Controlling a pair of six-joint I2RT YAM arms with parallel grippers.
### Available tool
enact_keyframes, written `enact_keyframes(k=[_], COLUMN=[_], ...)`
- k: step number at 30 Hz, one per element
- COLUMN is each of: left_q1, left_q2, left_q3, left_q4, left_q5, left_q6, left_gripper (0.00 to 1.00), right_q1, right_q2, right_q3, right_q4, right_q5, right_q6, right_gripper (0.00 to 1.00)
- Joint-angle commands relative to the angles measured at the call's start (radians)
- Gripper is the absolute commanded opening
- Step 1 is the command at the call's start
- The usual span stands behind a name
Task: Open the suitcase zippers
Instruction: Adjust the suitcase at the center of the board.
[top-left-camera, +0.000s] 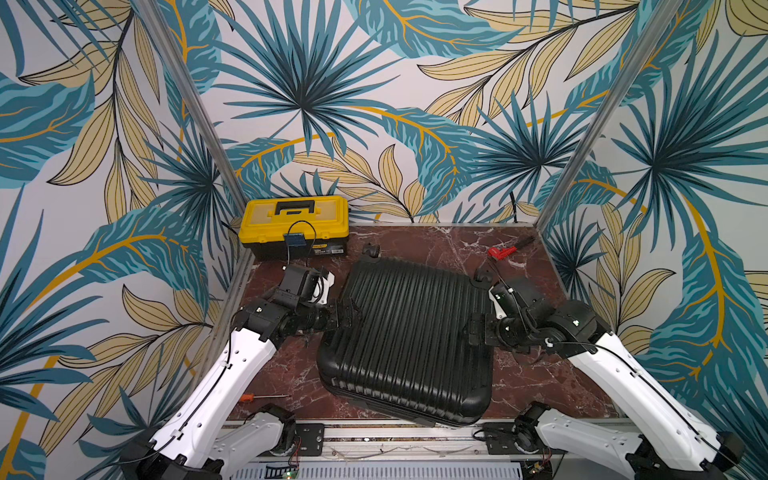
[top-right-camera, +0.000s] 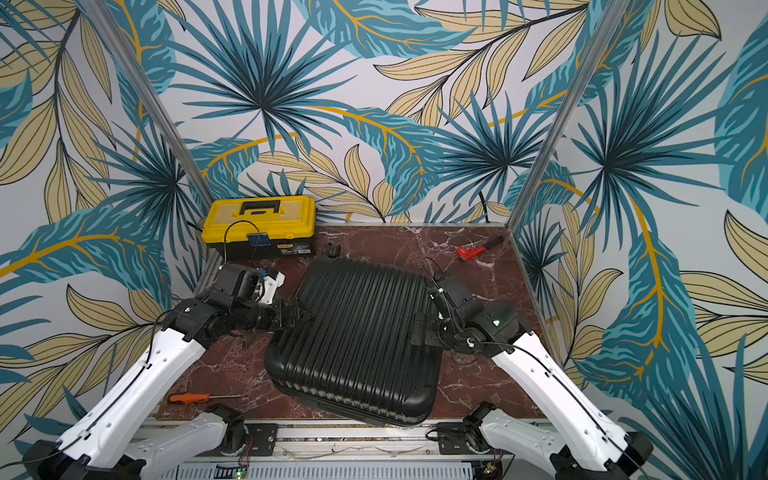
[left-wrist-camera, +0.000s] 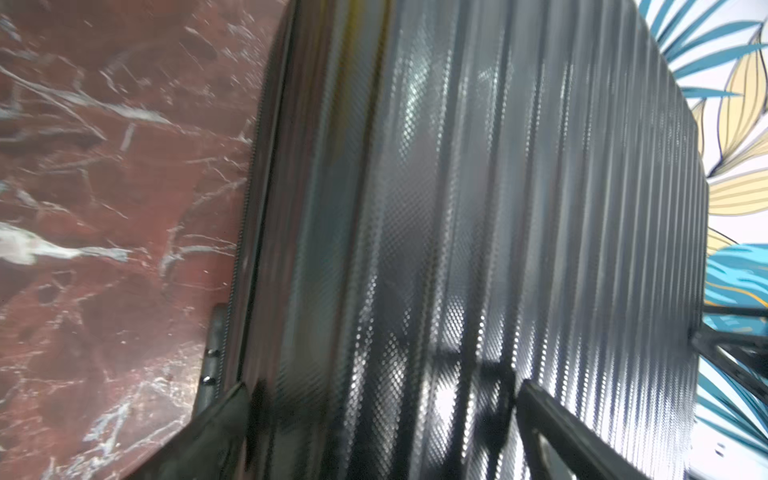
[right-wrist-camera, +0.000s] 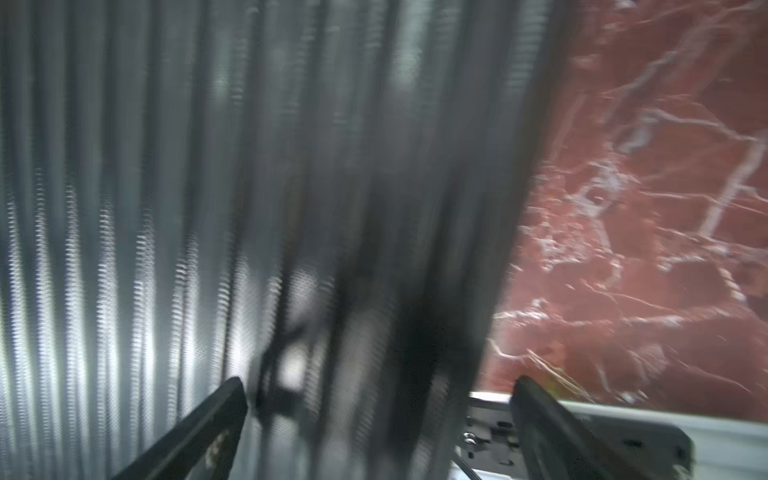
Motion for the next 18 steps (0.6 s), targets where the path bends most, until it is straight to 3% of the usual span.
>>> enact_keyframes(k=[1, 4, 9, 13, 15, 18], left_q1=[-0.059, -0.115, -0.292, -0.437, -0.457, -0.454], left_q2=[-0.022, -0.034, -0.053, -0.05, -0.066, -0.132], left_q3=[-0.011, -0.041, -0.085, -0.053, -0.034, -0.02], left_q4=[0.041, 0.102, 0.248, 0.259, 0.256, 0.235], left_q5=[0.205, 0.263, 0.311, 0.269, 0.247, 0.095], left_q6=[-0.018, -0.058, -0.111, -0.089, -0.075, -0.065], left_gripper=[0.99, 0.99, 0.99, 0.99, 0.99, 0.99], right_q1=[-0.035, -0.119, -0.153, -0.161, -0.181, -0.219], right_q2=[0.043, 0.127, 0.339, 0.479, 0.523, 0.53], right_q3=[-0.02, -0.003, 0.182, 0.363, 0.446, 0.537], right_q4=[0.135, 0.242, 0.295, 0.288, 0.235, 0.119], right_q5=[-0.058, -0.197, -0.281, -0.233, -0.172, -0.039], right_q6=[-0.014, -0.052, -0.115, -0.168, -0.186, -0.209], right_gripper=[1.0, 0.99, 0.99, 1.0, 1.0, 1.0])
